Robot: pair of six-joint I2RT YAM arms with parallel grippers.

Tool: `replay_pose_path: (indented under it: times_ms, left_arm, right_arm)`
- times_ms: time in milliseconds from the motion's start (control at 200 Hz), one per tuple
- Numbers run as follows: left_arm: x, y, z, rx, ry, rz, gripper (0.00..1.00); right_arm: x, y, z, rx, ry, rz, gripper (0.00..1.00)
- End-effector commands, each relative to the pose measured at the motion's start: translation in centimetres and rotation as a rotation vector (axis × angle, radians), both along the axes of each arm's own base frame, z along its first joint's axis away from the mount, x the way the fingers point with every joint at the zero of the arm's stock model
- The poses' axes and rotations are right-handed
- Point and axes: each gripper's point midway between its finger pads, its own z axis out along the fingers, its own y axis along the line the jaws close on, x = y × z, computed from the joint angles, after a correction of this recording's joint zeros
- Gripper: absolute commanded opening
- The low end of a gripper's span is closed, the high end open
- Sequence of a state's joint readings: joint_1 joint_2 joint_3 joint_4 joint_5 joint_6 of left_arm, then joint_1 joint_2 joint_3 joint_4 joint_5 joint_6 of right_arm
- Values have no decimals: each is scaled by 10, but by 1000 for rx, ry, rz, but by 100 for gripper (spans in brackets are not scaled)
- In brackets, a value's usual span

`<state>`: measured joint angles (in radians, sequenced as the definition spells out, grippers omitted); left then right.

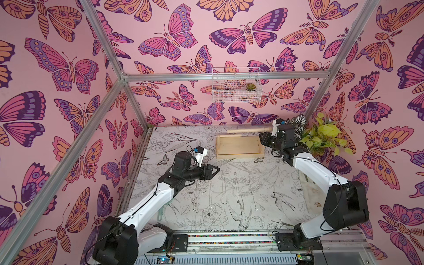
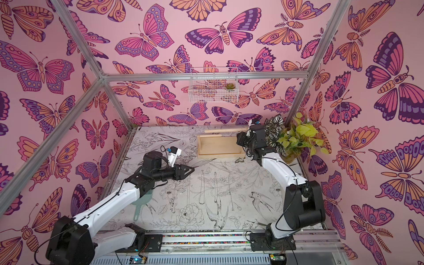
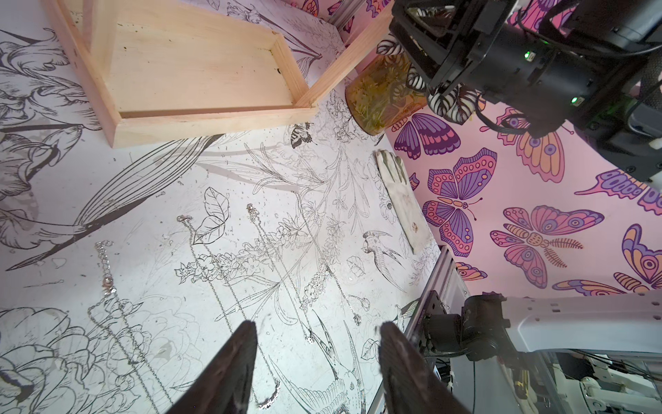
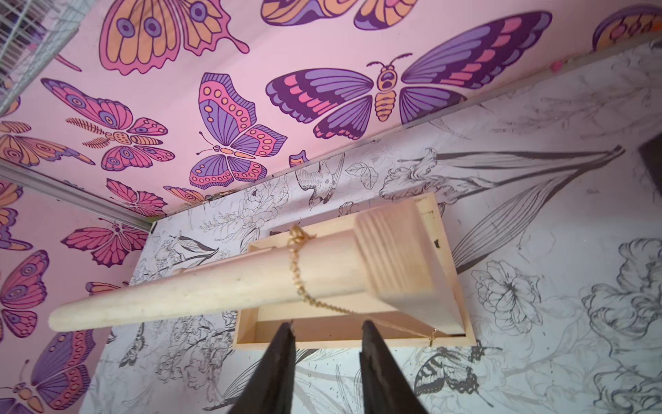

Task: Take the necklace off the jewelry display stand
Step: Take off the necklace from the stand.

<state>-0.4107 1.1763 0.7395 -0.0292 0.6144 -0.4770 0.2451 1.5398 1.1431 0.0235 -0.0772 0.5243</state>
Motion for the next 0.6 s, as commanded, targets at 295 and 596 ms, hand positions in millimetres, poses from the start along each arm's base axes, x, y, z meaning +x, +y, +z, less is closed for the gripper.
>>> replay_pose_path:
  times_ms: [295,596]
  left_arm:
    - [-1,-1,12,-26,-20,-18,57]
    - [0,-2,12,-27,-17,-20,57]
  right_arm:
    - [9,-1,-4,-311,-79,-49,32]
    - [2,-14,7,-344,-103,-111,45]
